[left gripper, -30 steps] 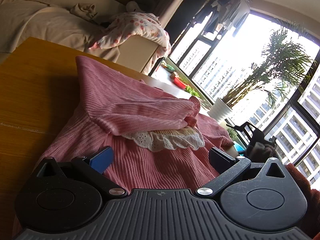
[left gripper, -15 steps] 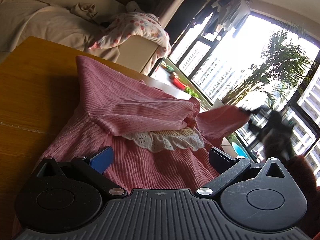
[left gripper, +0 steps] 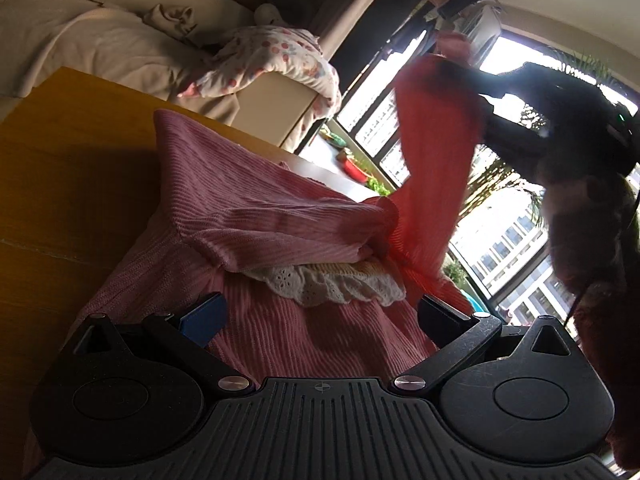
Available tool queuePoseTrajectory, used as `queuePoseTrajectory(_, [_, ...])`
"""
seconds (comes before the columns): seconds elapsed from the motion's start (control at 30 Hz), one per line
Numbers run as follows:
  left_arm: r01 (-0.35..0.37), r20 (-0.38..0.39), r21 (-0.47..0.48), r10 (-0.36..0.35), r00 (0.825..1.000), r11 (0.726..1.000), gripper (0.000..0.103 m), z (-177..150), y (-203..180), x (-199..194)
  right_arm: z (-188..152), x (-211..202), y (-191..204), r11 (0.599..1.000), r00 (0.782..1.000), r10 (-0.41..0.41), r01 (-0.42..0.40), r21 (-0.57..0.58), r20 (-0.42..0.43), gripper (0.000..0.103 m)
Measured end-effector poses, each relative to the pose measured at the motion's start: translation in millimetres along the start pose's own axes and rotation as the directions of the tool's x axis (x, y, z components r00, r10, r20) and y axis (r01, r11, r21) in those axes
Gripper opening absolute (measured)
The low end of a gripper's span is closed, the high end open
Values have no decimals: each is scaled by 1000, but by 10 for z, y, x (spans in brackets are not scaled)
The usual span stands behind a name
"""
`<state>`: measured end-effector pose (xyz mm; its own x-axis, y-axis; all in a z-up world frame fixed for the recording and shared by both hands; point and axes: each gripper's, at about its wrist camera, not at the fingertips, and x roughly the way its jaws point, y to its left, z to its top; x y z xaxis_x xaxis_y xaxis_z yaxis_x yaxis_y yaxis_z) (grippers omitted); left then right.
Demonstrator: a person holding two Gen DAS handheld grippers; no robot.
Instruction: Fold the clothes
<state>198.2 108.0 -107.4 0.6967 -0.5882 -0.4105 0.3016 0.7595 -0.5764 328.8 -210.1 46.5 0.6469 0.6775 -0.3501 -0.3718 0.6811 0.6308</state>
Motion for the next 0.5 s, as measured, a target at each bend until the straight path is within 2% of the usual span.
queuePoseTrajectory(0.07, [3, 1, -3, -3, 1000, 1000, 103, -5, -1, -3, -64, 273, 209, 999, 998, 7, -9, -44, -64, 11])
queuePoseTrajectory(0.2, [5, 1, -5, -5, 1000, 1000, 103, -7, 1, -5, -124, 273, 205, 998, 997, 29, -32, -45, -69, 22])
queuePoseTrajectory(0.27, [5, 0, -6, -5, 1000, 1000, 103, -6, -1, -5, -151, 247, 183, 998, 997, 40, -43, -42, -66, 47])
queuePoseTrajectory(0.4, [1, -6, -2, -1, 1000, 1000, 103, 4, -18, 6, -204, 195, 139, 997, 996, 64, -66, -35, -59, 64])
queuePoseTrajectory(0.5, [-12, -12, -15, 12, 1000, 1000, 103, 7, -38, 11, -244, 156, 105, 996, 995, 81, -83, -30, -54, 81])
